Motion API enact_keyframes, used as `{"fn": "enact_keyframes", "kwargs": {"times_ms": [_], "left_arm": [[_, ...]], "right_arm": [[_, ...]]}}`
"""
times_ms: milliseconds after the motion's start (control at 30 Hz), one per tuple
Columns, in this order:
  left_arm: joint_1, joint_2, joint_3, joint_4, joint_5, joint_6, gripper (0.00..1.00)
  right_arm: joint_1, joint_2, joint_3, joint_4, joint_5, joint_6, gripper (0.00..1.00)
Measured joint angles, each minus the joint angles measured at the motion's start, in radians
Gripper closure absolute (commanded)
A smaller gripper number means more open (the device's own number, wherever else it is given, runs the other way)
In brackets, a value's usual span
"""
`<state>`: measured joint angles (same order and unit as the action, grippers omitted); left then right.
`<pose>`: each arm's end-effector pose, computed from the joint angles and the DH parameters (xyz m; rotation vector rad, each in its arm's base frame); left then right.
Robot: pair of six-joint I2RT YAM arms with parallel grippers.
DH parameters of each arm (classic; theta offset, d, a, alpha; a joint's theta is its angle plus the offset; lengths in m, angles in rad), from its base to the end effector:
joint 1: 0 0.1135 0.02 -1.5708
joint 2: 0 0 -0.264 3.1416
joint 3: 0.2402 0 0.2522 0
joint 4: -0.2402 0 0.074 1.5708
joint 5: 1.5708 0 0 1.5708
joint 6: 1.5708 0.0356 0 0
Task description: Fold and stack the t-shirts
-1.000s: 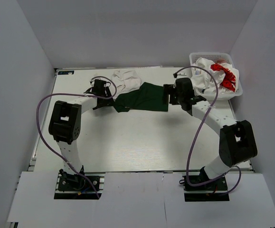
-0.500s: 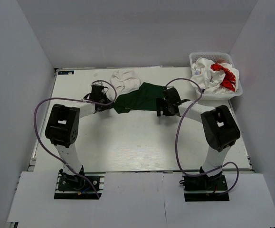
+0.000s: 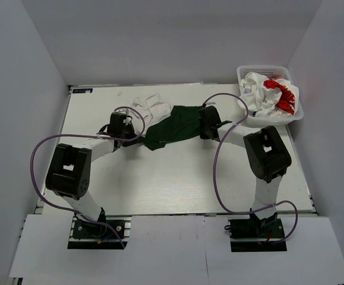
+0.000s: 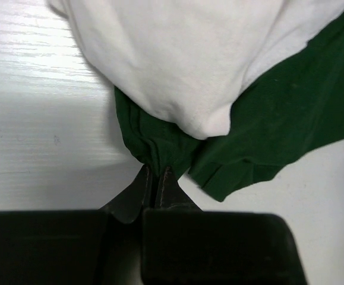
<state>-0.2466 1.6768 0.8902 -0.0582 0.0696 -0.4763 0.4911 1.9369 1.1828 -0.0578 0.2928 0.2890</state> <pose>0.3253 -0.0845 0.1631 -0.2491 2.4426 -0.4097 0.3651 0.1836 0.1576 -0.0989 2.3370 0.0356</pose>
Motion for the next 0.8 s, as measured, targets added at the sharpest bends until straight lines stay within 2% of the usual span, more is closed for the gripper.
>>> {"fn": "enact_keyframes", "kwargs": {"times_ms": [33,300,567,600,633,667,700,800], "left_arm": [[-0.002,-0.005,0.0,0.0,0.011,0.003,1.0],[-0.006,-0.058,-0.027,0.0,0.077,0.018,1.0],[-0.006,-0.25,-0.023,-0.055,0.132,0.039,1.0],[-0.006,-0.273,-0.023,-0.055,0.137,0.04,1.0],[-0.006,-0.291,-0.023,-0.055,0.142,0.042,1.0],[-0.006,-0.308,-0.023,-0.055,0.145,0.042,1.0],[-0.006,-0.318,-0.023,-0.055,0.149,0.042,1.0],[-0.006,-0.325,-0.023,-0.063,0.152,0.041,1.0]], "right_arm": [[-0.001,0.0,-0.002,0.007,-0.001,-0.003,1.0],[0.001,-0.046,-0.042,0.083,-0.006,-0.023,1.0],[0.002,-0.305,-0.177,0.243,-0.029,-0.105,1.0],[0.002,-0.316,-0.17,0.256,-0.03,-0.115,0.68],[0.002,-0.314,-0.155,0.255,-0.031,-0.111,0.53],[0.002,-0.303,-0.136,0.246,-0.03,-0.108,0.34],[0.002,-0.286,-0.117,0.239,-0.03,-0.107,0.1],[0.002,-0.227,-0.087,0.213,-0.039,-0.094,0.1]]}}
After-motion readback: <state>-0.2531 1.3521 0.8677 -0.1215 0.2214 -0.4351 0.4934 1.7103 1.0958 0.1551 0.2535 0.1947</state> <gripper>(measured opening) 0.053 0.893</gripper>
